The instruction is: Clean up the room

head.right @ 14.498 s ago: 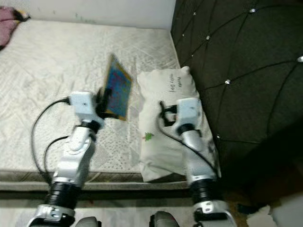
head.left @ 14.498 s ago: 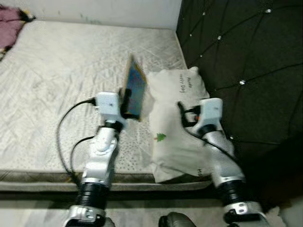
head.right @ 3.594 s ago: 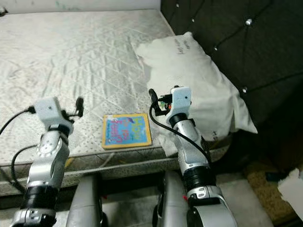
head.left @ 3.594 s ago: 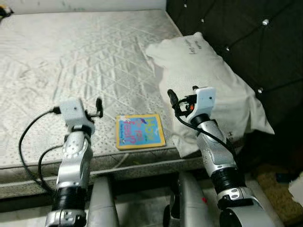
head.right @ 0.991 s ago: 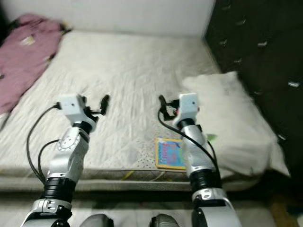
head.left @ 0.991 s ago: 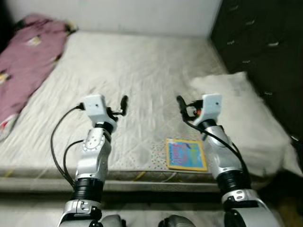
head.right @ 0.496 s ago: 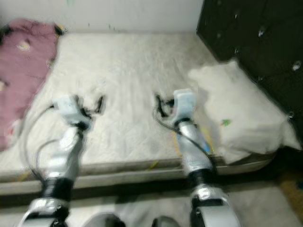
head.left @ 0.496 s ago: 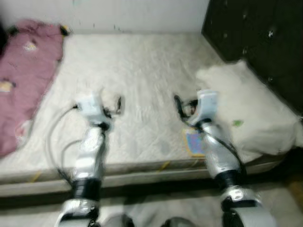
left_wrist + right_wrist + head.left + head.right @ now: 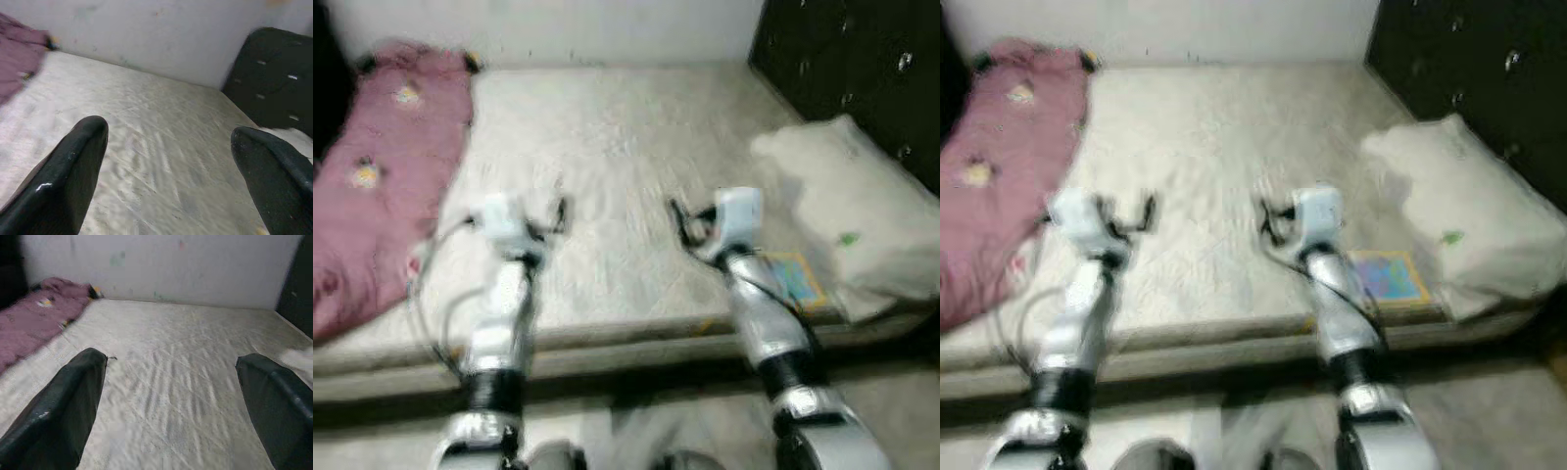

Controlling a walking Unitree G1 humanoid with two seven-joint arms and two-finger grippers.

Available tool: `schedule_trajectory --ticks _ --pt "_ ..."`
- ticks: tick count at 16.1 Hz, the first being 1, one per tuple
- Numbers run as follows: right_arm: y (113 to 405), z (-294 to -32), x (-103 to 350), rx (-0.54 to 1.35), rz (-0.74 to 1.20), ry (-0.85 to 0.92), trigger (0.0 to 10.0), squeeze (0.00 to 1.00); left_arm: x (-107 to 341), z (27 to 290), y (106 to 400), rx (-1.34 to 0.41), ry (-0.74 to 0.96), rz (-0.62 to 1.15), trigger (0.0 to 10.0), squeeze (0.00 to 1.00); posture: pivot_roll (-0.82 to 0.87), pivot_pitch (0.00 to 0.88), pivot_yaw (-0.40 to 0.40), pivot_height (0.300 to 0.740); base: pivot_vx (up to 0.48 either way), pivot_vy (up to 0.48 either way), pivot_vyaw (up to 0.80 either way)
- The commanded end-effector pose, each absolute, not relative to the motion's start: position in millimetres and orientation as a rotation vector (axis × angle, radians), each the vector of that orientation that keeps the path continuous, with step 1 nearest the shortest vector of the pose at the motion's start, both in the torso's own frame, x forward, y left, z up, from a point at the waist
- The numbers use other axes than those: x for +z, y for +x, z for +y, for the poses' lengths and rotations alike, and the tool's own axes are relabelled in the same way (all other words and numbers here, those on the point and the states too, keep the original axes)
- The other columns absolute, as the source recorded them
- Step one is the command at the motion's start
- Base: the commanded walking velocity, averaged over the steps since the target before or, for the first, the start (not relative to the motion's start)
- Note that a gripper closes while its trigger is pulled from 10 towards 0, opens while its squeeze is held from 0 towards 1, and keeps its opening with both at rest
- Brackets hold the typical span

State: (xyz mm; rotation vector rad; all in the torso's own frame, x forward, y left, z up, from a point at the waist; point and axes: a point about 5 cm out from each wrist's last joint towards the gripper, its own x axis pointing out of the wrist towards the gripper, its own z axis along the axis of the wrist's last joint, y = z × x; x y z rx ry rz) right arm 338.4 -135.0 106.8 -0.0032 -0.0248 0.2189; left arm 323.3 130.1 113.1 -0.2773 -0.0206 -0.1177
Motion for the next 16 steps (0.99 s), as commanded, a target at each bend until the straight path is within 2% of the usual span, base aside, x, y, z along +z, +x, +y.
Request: schedule_trajectory --ticks 1,14,16 --pt "341.5 -130.7 112.8 0.227 -0.042 -0.001 10.0 0.0 118.8 135.4 324.2 -0.123 -0.268 -0.048 10.0 0.0 0.01 0.0 -0.027 0.74 0.0 0.0 0.0" --pt "342.6 -130.6 114.4 0.217 -0.046 0.002 10.0 0.0 121.7 136.9 325.6 -0.134 -0.269 -0.061 10.0 0.0 0.01 0.0 -0.023 0.74 0.307 0.0 0.0" --pt "342.6 -130.1 114.7 0.219 -0.049 -0.001 10.0 0.0 120.4 137.4 325.7 -0.131 -0.266 -0.052 10.0 0.0 0.01 0.0 -0.021 0.74 0.0 0.0 0.0"
